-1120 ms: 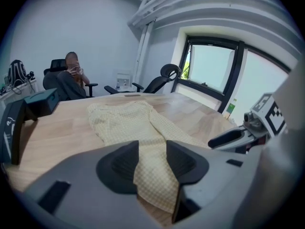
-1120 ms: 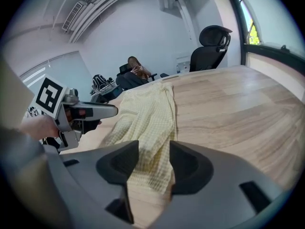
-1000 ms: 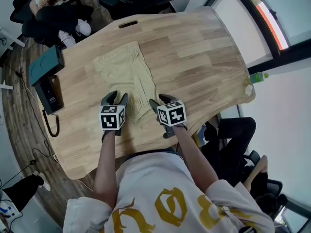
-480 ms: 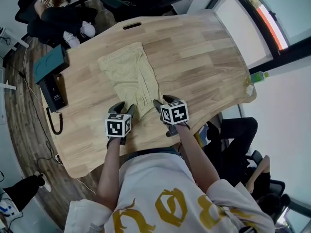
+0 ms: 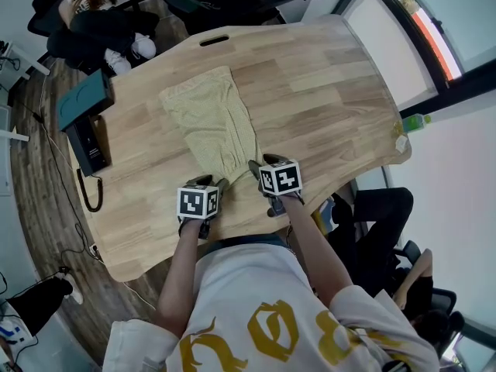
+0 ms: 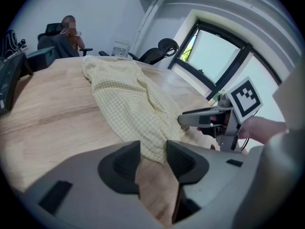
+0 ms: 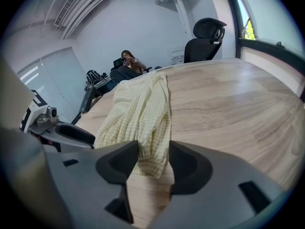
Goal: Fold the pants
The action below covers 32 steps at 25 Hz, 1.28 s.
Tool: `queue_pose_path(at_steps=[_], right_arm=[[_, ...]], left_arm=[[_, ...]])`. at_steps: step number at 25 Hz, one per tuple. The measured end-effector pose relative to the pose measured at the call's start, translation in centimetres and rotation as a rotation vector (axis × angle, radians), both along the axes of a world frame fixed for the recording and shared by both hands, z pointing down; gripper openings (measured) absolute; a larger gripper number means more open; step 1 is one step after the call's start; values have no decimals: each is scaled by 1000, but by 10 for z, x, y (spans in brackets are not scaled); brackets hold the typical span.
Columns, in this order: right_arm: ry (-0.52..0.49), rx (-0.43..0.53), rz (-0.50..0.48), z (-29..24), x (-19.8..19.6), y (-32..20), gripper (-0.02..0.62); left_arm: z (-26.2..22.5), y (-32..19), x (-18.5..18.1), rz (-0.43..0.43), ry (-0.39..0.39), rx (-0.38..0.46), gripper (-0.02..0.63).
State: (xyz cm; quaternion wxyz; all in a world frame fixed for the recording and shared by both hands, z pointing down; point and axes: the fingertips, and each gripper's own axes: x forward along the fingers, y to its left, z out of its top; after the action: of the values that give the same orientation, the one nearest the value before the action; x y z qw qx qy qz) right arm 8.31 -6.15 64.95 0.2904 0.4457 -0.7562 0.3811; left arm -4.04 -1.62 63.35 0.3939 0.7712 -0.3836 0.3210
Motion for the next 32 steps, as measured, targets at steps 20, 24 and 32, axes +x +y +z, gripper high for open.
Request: queue_pose_path(at_steps=[20,24,32], right_arm=[[-33,31,-83,9,-18,3,69],[-12,83,-78,3,-16,4,55],[-20,231,-39,-29,-20,1,49]], left_arm=[[16,4,17,-10,58,8,45],[8,3,17,-16,91,70,31],[-19,-4,9,-35,94,221,26]])
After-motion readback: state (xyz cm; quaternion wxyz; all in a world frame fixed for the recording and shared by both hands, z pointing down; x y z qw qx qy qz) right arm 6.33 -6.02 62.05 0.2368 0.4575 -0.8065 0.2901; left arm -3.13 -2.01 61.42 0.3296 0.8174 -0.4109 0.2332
